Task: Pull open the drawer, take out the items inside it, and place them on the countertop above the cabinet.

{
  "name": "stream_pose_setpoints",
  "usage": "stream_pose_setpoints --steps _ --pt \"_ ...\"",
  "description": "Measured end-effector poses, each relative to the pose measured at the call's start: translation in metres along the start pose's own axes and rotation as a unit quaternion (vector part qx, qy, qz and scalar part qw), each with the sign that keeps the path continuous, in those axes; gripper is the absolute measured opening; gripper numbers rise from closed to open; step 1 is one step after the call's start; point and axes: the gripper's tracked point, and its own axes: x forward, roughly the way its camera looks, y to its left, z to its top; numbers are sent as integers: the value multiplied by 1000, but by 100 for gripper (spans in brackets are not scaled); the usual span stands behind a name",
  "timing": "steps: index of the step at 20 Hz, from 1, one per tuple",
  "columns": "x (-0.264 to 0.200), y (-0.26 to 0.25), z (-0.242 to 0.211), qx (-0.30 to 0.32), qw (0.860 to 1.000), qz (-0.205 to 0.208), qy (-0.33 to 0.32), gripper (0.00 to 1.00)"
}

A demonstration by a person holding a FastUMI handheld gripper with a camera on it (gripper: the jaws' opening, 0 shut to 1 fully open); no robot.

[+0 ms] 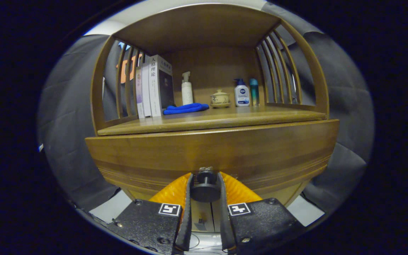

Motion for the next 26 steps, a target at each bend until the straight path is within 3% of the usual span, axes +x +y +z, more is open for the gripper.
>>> stream_pose_setpoints --steps 26 --pt "-133 -1 -52 -16 999 34 12 36"
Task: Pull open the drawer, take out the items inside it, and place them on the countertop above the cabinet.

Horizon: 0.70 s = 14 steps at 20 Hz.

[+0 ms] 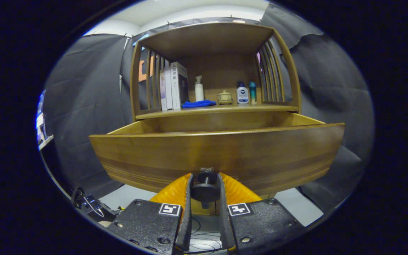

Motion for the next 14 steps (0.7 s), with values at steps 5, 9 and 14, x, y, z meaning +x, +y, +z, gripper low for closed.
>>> stream_pose_setpoints --steps 5,9,14 --pt "-13 3 -6 -9 1000 5 6 36" --pt "-15 3 -7 -15 1000 2 6 36" --pt "-20 0 1 -44 999 -10 14 50"
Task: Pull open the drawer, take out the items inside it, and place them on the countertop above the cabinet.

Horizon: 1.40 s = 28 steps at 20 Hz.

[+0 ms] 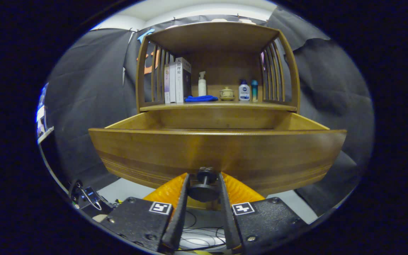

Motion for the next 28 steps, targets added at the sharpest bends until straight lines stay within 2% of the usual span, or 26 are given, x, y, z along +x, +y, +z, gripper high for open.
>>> stream_pose_setpoints --steps 1,3,4,12,15,19,24,28 --pt "-5 1 7 -10 1000 4 -6 54" --pt "-11 9 21 -9 1000 25 -11 87" --pt "-17 13 28 -5 999 32 -16 100" --pt "-27 16 115 26 997 61 -40 100" --pt "-16 20 134 24 995 90 -17 100" --pt "9 17 156 26 994 103 17 100" --pt "41 11 165 23 992 101 71 100" --pt "72 -10 152 11 988 56 143 100"
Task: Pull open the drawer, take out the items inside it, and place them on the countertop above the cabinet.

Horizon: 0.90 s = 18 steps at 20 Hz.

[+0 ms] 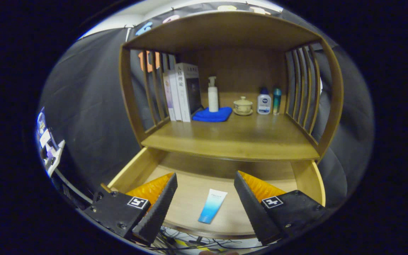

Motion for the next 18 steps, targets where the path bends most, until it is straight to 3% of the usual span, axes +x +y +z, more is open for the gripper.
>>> stream_pose_setpoints --steps 6,9,12,15,18 --pt "41 0 -45 38 987 11 154 100" --pt "56 -2 -58 27 981 0 192 100" --pt "67 6 -70 40 972 18 231 100" --pt "80 -5 -79 43 965 -11 259 100" --pt "85 -3 -93 51 952 -5 301 100"
